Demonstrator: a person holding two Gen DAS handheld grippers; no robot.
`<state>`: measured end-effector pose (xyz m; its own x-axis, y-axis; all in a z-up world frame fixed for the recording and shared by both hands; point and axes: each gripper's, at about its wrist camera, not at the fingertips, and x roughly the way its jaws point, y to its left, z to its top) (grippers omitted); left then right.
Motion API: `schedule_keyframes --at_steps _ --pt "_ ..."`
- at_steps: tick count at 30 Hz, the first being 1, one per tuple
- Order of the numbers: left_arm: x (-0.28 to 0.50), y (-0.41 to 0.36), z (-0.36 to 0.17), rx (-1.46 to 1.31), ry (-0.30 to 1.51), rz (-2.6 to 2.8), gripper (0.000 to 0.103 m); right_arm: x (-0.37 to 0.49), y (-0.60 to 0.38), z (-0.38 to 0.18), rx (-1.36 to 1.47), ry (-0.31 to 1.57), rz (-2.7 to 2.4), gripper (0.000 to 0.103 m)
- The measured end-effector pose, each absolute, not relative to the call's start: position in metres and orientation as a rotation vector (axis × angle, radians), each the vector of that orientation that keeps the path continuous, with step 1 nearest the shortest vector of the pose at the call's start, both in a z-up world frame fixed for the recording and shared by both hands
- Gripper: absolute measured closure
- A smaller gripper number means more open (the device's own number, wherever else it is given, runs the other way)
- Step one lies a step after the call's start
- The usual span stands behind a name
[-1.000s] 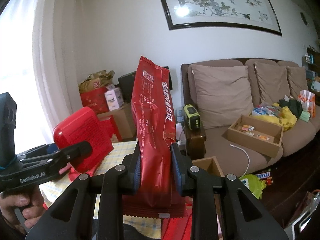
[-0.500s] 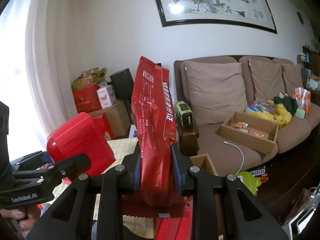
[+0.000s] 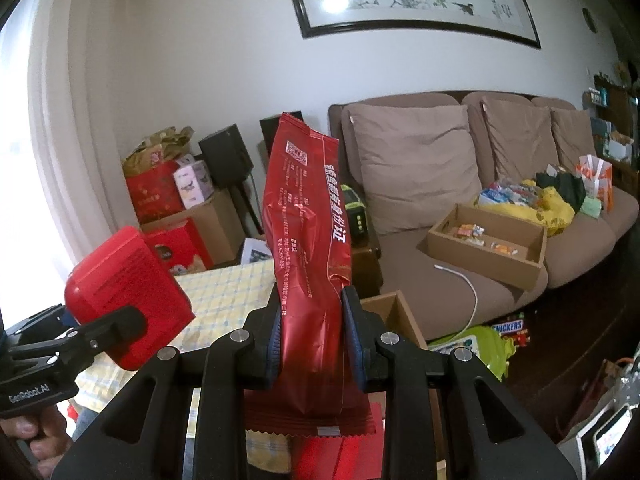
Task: Organize objects
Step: 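Carry the red packet and red floral box toward the cardboard box with both grippers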
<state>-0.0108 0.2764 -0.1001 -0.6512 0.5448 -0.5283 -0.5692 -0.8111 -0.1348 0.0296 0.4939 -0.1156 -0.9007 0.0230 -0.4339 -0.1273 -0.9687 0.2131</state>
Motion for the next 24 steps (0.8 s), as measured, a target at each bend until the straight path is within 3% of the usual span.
schedule_keyframes --at_steps 24 --pt "-0.028 0.277 -0.125 -0.813 0.082 2.434 0.042 0.011 0.494 -0.139 -0.802 0.371 2.949 0.076"
